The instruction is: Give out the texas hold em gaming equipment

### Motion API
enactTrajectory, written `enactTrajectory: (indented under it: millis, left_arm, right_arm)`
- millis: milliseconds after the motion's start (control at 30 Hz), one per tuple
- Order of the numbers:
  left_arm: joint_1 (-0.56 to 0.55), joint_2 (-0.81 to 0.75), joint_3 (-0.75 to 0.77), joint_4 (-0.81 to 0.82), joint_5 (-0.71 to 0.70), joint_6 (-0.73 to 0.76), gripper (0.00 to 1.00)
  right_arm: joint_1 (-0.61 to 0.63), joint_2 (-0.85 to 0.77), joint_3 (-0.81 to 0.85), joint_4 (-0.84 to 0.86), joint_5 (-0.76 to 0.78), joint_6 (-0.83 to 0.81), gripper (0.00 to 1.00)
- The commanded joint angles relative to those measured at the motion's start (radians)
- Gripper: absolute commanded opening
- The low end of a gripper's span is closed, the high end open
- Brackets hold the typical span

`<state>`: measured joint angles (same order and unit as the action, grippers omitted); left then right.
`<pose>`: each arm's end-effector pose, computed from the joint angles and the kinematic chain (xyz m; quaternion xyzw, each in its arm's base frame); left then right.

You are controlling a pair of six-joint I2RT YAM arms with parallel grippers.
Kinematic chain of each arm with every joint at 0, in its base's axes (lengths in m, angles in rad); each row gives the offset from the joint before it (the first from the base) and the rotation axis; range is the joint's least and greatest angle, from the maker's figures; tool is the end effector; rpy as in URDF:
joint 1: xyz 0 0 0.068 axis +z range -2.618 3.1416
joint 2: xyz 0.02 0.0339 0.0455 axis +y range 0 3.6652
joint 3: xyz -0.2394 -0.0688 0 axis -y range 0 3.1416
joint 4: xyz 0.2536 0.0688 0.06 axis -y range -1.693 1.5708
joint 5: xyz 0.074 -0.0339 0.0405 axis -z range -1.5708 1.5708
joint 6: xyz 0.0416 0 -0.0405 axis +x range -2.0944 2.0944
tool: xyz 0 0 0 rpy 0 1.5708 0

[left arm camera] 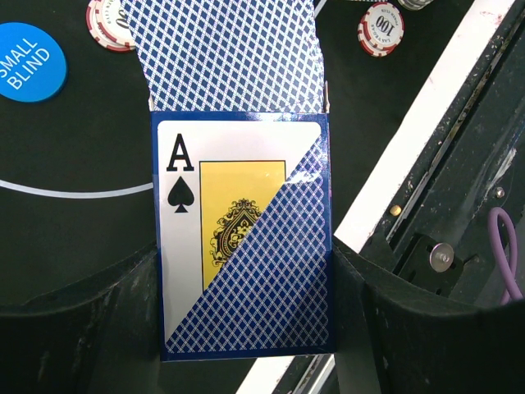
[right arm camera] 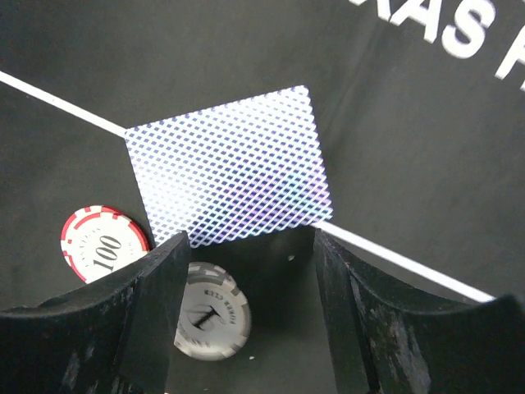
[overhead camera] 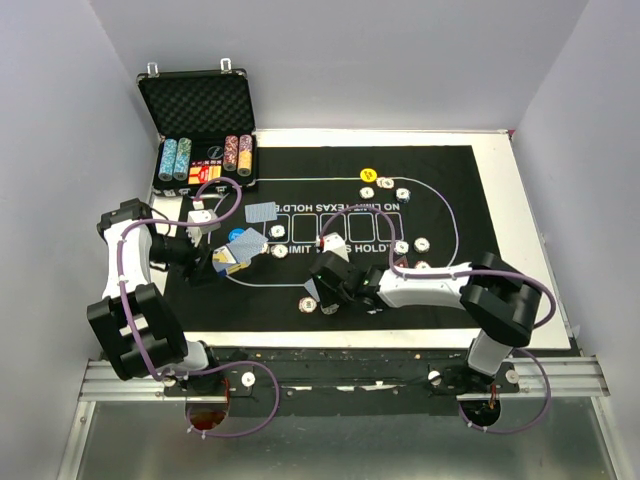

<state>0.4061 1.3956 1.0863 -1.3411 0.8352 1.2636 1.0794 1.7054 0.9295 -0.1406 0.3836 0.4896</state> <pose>0.2235 0.0625 0.2276 0.3650 0.8374 -0.2990 0.2759 0.1759 0.2957 0.1266 -0.2116 0.9073 0.0951 0.3508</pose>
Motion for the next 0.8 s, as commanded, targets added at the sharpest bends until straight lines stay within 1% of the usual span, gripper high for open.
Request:
enactTrajectory:
  millis: [0, 133, 500, 767]
  left_arm:
    - [0.008, 0.003, 0.034, -0.279, 0.025, 0.014, 0.12]
    - [0.008, 0.0, 0.034, -0.277, 0.024, 0.017, 0.12]
    - [0.01, -0.009, 0.032, -0.279, 0.022, 0.022, 0.12]
    - [0.008, -0.006, 0.032, -0.279, 0.025, 0.022, 0.12]
  right_arm:
    - [0.024, 0.056, 0.054, -0.122, -0.043, 0.128, 0.69]
    - [0.028, 0.079, 0.08, -0.137, -0.054, 0.17, 0.68]
    - [0.051, 0.122, 0.098, -0.131, -0.084, 0.198, 0.66]
    - [0.051, 0.194, 0.156, -0.142, 0.008, 0.161, 0.67]
